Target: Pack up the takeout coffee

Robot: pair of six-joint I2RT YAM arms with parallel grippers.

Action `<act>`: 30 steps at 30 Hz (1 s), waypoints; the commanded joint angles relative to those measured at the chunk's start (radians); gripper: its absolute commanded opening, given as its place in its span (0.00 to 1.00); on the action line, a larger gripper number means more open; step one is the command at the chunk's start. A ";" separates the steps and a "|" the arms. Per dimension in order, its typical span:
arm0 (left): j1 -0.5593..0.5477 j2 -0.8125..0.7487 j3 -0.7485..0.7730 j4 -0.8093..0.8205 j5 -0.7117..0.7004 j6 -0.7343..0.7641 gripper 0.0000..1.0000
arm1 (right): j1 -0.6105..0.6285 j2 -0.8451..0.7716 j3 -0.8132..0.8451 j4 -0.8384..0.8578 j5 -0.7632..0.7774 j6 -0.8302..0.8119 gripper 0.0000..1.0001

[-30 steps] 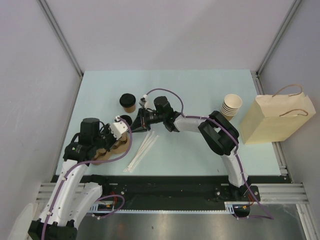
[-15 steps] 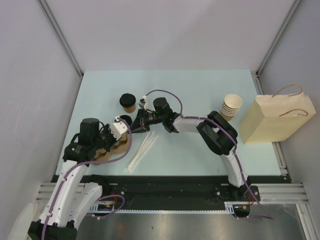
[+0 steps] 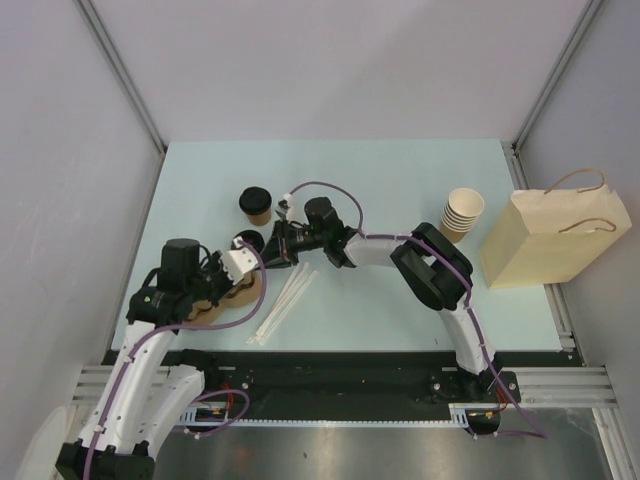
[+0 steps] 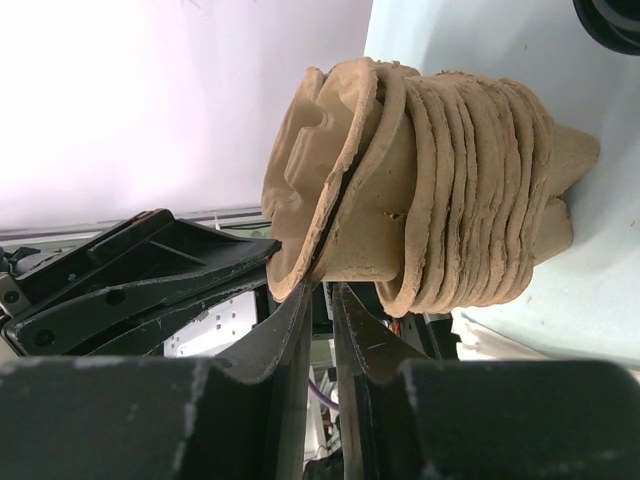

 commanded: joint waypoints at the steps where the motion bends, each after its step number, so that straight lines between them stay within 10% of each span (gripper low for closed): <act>1: -0.008 0.008 -0.005 0.019 0.069 0.058 0.00 | 0.030 0.000 0.034 0.012 0.005 -0.034 0.19; 9: -0.008 0.034 0.000 0.030 0.083 0.015 0.06 | 0.036 -0.011 0.086 -0.155 0.026 -0.187 0.19; 21: -0.007 0.065 0.006 0.073 0.077 -0.068 0.40 | 0.048 -0.005 0.118 -0.193 0.028 -0.223 0.19; 30: -0.008 0.099 0.003 0.102 0.066 -0.102 0.39 | 0.048 -0.006 0.120 -0.197 0.026 -0.226 0.18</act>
